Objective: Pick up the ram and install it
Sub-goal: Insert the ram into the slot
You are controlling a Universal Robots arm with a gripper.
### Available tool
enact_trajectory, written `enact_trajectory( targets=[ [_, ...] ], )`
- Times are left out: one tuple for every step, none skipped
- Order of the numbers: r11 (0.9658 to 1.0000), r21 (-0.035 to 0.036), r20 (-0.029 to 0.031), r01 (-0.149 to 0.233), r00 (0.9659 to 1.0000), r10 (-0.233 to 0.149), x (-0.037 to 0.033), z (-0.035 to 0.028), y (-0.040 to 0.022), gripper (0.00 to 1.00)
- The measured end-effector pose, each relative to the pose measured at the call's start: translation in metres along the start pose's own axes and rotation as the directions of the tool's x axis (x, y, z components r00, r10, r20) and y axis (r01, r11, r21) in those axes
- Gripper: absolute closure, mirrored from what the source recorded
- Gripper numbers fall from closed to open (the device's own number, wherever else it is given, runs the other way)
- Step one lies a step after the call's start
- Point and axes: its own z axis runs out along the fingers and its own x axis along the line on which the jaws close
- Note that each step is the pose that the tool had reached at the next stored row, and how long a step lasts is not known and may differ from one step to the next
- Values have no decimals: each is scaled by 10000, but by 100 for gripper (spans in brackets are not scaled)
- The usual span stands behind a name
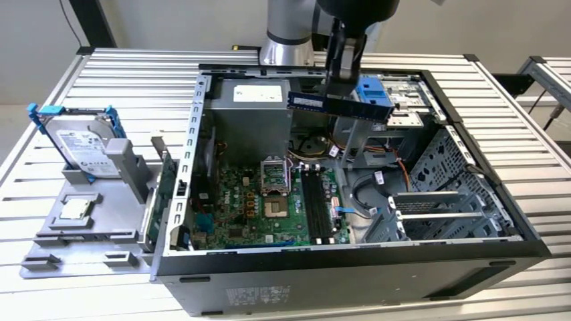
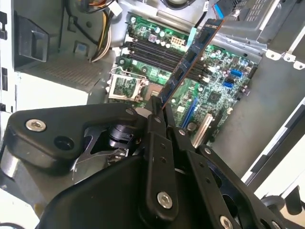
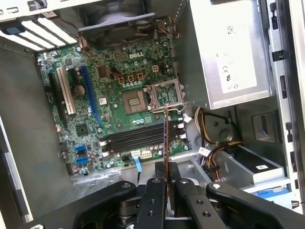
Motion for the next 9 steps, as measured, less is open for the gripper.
enact_trajectory(
  targets=[
    [10000, 4, -1, -99, 10000, 99, 0, 0, 0, 100],
    [9998, 8, -2, -192, 9998, 192, 0, 0, 0, 100],
    [9996, 12, -2, -279, 9996, 279, 0, 0, 0, 100],
    [9993, 16, -3, -367, 9993, 367, 0, 0, 0, 100],
    [9990, 20, -5, -456, 9990, 456, 0, 0, 0, 100],
    [9985, 24, -5, -549, 9985, 549, 0, 0, 0, 100],
    [9979, 28, -6, -646, 9979, 646, 0, 0, 0, 100],
    [9971, 33, -7, -762, 9971, 762, 1, 0, 0, 100],
    [9959, 39, -8, -898, 9960, 898, 1, 0, 0, 100]
  ],
)
